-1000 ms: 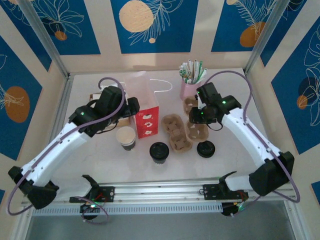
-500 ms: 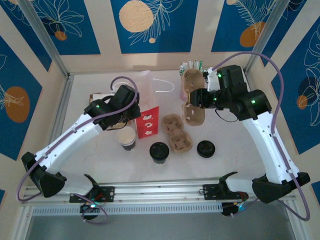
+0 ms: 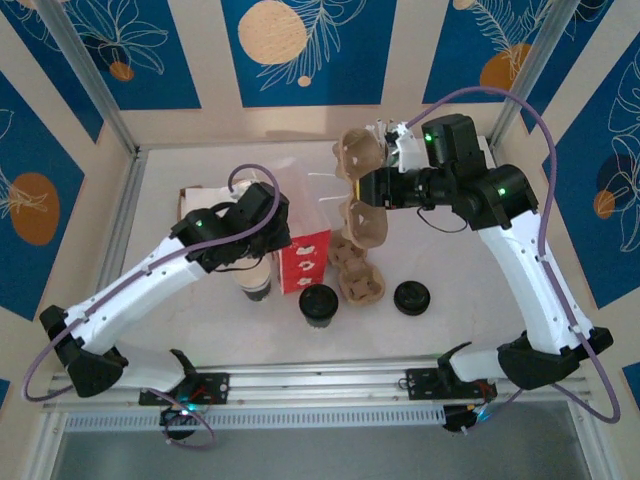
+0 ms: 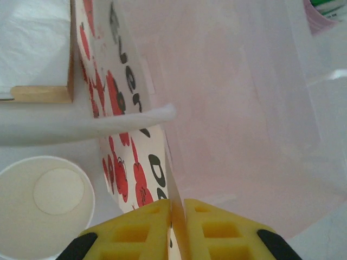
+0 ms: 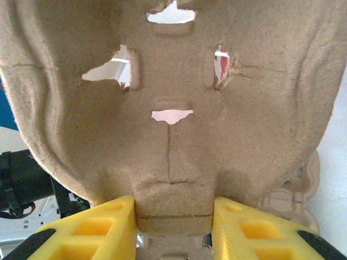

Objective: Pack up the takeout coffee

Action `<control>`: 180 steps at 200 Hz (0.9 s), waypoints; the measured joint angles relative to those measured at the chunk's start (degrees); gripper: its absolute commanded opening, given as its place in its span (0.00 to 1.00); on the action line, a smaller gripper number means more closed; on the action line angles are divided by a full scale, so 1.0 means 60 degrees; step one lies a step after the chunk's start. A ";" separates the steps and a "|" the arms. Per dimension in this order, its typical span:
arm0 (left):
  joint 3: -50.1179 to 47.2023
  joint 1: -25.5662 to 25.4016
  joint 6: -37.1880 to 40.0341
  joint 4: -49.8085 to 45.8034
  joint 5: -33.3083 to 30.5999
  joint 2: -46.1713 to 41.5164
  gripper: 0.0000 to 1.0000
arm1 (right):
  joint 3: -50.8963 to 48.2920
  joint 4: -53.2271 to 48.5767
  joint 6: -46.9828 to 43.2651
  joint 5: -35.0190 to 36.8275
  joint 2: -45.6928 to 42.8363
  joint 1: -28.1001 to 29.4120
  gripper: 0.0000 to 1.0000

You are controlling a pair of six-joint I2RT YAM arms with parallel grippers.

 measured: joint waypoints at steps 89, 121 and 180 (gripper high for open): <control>-0.0805 -0.0929 -0.0994 0.0047 -0.0011 -0.0729 0.17 | 0.0816 0.0007 0.0295 -0.0372 0.0765 0.0663 0.37; -0.1129 -0.1024 -0.1155 0.0189 -0.0087 -0.1111 0.35 | 0.1133 0.0015 0.0430 -0.0452 0.1344 0.0860 0.37; -0.1461 -0.1042 -0.0783 0.0255 -0.0594 -0.2382 0.64 | 0.2033 0.0029 0.0546 -0.0718 0.2590 0.1198 0.37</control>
